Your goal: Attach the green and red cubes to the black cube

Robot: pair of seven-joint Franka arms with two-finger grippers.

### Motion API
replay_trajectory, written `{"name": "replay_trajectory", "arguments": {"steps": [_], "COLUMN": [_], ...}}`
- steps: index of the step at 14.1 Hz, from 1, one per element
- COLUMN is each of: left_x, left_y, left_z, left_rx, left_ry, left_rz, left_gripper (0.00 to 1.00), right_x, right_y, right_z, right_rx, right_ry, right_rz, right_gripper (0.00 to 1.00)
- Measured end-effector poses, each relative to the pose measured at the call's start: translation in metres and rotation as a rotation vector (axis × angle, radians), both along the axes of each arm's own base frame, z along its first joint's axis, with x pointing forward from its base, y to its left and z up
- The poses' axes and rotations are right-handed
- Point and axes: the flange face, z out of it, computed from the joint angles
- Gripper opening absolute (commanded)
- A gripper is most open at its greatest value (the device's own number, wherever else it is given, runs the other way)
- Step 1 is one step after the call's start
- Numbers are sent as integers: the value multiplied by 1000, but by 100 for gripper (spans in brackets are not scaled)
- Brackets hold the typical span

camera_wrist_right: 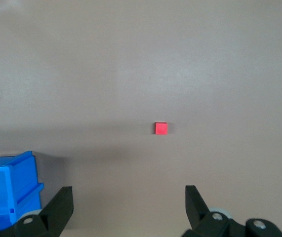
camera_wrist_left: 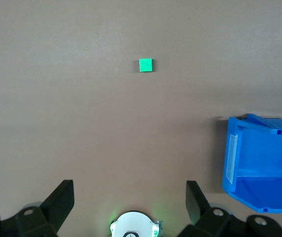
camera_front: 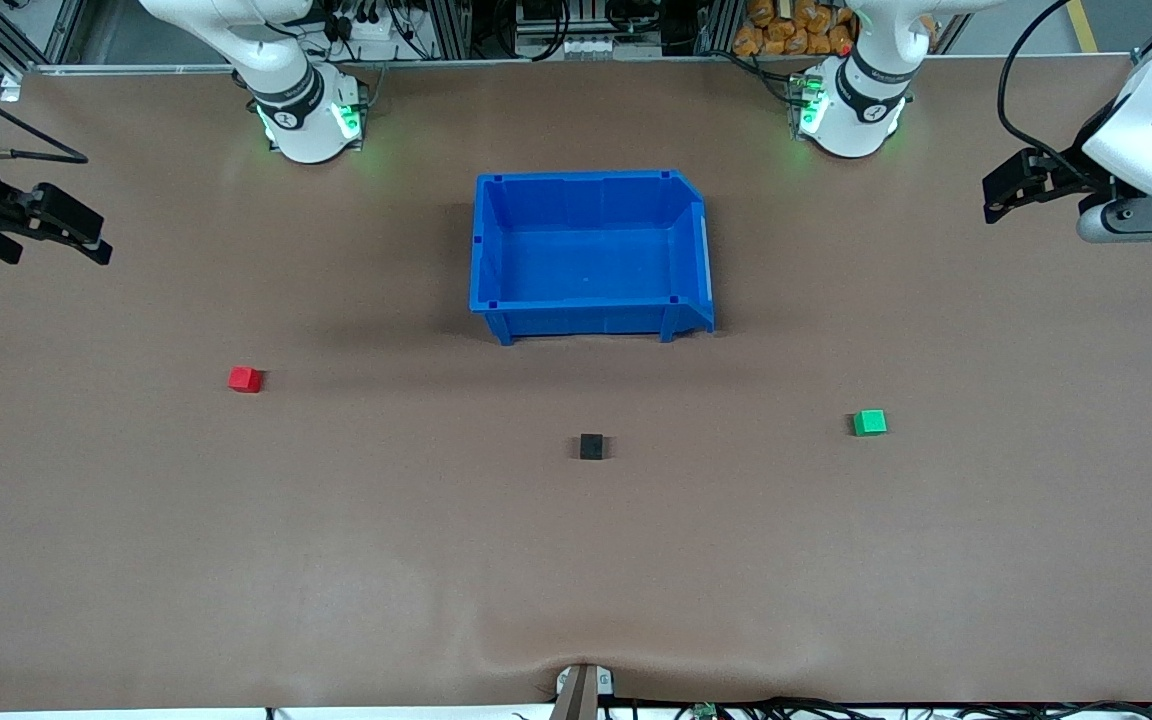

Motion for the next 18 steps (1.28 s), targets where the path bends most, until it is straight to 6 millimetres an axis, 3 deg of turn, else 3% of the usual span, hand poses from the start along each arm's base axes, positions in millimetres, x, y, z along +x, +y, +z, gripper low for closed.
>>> {"name": "replay_trajectory", "arguments": {"steps": [15,18], "left_x": [-1,3], "left_y": [1,4], "left_z": [-14,-23], "left_rx": [5,3], "left_ry": [25,18], "left_rz": [1,6], "left_gripper": [100,100], "right_x": [6,11], "right_y": [-3,-3], "right_z": [-8,-18], "right_rx": [0,0], "right_ry": [12,29], "right_rz": [-6,-7], "right_gripper": [100,100]}}
